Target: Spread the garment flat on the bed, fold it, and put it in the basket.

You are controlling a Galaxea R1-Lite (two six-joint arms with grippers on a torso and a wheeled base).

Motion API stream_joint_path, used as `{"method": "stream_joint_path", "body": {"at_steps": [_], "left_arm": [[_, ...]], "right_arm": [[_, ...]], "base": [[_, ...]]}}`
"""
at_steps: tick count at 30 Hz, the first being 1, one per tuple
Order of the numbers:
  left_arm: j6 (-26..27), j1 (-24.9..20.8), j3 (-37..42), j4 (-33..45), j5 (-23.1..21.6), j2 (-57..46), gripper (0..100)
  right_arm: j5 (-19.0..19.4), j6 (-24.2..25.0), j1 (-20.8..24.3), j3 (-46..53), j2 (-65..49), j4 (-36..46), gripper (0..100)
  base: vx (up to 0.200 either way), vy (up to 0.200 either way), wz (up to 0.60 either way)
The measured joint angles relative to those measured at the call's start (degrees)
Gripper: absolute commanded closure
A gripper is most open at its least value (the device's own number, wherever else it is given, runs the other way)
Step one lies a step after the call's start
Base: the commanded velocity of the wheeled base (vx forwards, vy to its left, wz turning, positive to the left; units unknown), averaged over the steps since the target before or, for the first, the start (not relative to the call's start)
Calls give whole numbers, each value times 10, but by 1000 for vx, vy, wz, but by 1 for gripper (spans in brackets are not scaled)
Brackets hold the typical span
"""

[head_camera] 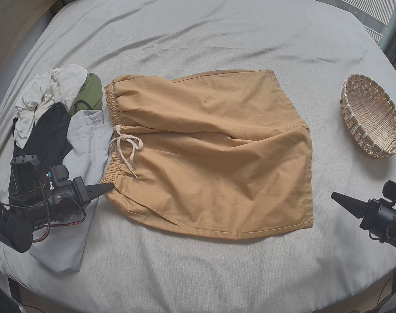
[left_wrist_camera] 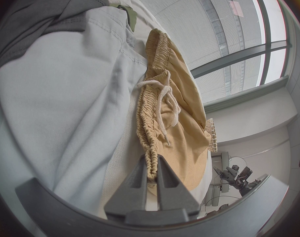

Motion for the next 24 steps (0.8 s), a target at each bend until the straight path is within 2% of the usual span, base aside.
{"method": "stream_joint_path", "body": {"at_steps": [5,9,16,17,24], "left_arm": [[-3,-1,16,-38,-1,1,100],[-11,0,37,-97,-1,0,100],[-36,2,56,-150,0,-1,100],[-37,2,58,-152,0,-1,100],[-38,2,61,-156,1,-1,100]], "right_arm": [[-1,-20,19,-3,52,-2,0],[-2,-41,35,-2,101,-8,0],[-17,-48,49,0,183,-76,0],[-21,-48,52,1,193,-86,100],[-45,-47,79,14,262,-180,100]], "base": [[0,0,0],[0,0,0],[0,0,0],[0,0,0],[0,0,0]]}}
